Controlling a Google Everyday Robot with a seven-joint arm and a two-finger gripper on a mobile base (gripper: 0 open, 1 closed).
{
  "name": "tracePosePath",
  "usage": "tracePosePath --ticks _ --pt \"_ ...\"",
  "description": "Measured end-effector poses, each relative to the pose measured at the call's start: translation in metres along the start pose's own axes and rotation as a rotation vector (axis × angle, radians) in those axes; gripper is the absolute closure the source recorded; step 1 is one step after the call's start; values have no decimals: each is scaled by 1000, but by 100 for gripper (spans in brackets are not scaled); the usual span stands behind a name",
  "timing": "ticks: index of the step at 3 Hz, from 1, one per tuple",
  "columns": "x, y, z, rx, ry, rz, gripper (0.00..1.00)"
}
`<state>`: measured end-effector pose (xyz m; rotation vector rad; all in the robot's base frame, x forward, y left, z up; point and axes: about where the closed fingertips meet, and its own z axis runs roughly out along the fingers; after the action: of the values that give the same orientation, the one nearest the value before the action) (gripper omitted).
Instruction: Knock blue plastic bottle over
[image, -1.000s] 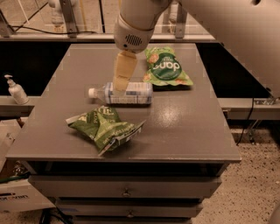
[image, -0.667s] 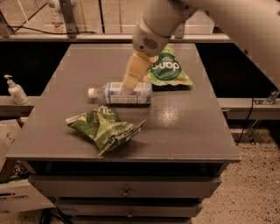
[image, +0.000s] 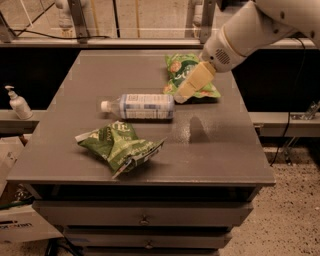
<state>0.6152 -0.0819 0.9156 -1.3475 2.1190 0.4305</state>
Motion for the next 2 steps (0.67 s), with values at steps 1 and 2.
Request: tracePosePath --ticks 1,2 --pt "34 -18 -25 46 -37 87 0" --pt "74 -29 -47 75 -112 182 0"
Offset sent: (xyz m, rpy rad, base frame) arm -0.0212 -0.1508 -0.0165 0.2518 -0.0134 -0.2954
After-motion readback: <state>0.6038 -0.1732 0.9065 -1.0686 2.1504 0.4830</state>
